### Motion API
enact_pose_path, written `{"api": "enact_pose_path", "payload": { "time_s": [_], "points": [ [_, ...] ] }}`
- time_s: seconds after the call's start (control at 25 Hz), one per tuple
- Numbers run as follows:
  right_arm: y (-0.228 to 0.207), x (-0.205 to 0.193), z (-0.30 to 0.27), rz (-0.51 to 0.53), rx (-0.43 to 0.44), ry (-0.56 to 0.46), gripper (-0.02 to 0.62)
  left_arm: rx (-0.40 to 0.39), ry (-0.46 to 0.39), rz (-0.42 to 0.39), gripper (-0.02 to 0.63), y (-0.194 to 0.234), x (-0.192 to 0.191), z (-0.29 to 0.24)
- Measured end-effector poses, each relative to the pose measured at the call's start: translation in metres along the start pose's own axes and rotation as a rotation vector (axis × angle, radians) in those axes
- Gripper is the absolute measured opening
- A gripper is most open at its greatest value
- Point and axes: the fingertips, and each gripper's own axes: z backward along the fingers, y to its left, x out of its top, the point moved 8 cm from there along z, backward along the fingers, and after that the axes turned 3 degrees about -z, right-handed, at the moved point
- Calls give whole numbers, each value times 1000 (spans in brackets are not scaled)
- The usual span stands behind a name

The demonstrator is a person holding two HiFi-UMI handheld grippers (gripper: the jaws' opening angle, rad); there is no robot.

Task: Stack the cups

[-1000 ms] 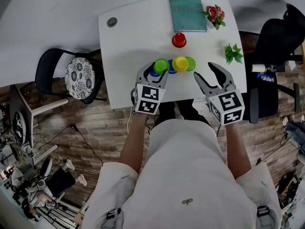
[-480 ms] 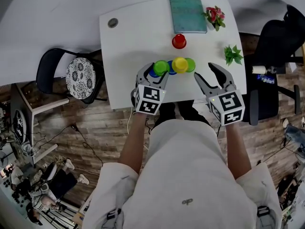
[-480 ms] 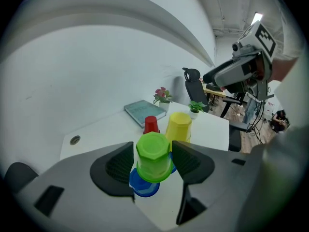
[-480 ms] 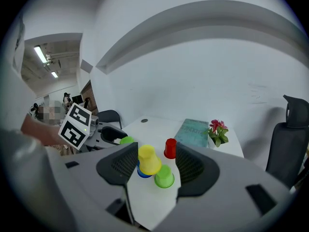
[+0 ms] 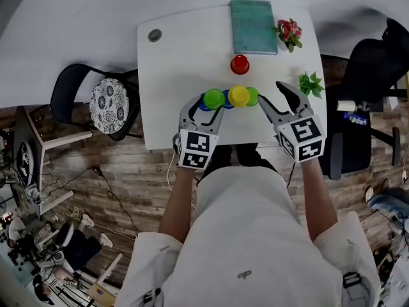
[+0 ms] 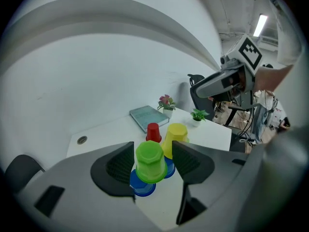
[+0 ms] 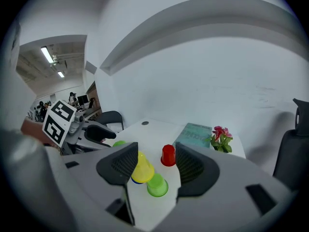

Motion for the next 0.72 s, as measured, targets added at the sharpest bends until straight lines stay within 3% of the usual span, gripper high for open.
{"api": "enact_pose_path", "payload": {
  "time_s": [0.36,0.72],
  "points": [
    [-30,-3,-50,74,81,63,249,106,-55,88,241,-7,8,21],
    [-44,-13,-110,153,150,134,249,181,-31,185,241,-14,-7,34]
  ]
}}
